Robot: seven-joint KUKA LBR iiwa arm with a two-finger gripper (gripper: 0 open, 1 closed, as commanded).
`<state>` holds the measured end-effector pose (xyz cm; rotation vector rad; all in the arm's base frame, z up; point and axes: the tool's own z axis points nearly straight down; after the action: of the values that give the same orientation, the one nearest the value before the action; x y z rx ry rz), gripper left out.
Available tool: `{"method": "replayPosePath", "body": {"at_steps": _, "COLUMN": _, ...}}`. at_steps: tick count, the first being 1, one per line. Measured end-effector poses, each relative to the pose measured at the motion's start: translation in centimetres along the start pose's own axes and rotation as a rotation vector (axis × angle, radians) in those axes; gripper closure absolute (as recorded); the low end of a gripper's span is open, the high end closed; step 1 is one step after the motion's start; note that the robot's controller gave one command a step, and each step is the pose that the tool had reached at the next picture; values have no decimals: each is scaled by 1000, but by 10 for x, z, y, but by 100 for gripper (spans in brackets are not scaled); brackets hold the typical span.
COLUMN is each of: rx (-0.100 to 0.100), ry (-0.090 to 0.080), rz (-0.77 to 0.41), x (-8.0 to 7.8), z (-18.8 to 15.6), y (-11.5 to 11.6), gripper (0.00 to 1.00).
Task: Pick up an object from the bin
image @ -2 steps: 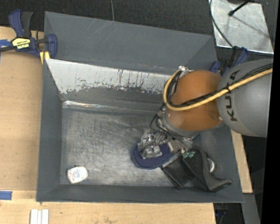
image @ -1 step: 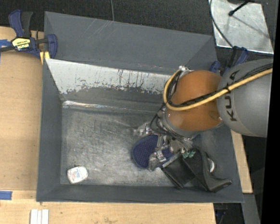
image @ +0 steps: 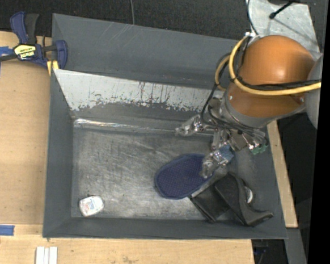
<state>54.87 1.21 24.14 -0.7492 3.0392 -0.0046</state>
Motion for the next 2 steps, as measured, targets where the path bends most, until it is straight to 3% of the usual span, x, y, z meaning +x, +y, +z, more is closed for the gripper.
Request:
{"method": "replayPosePath", "body": {"at_steps": 1, "rx": -4, "ry": 7, "rz": -98, "x": -4, "z": 166, "y": -1, "gripper": 0}}
{"method": "replayPosePath", "body": {"at_steps": 2, "rx": -2, "ry": 5, "rz": -96, "x": -5, "z": 163, "y": -1, "gripper": 100}}
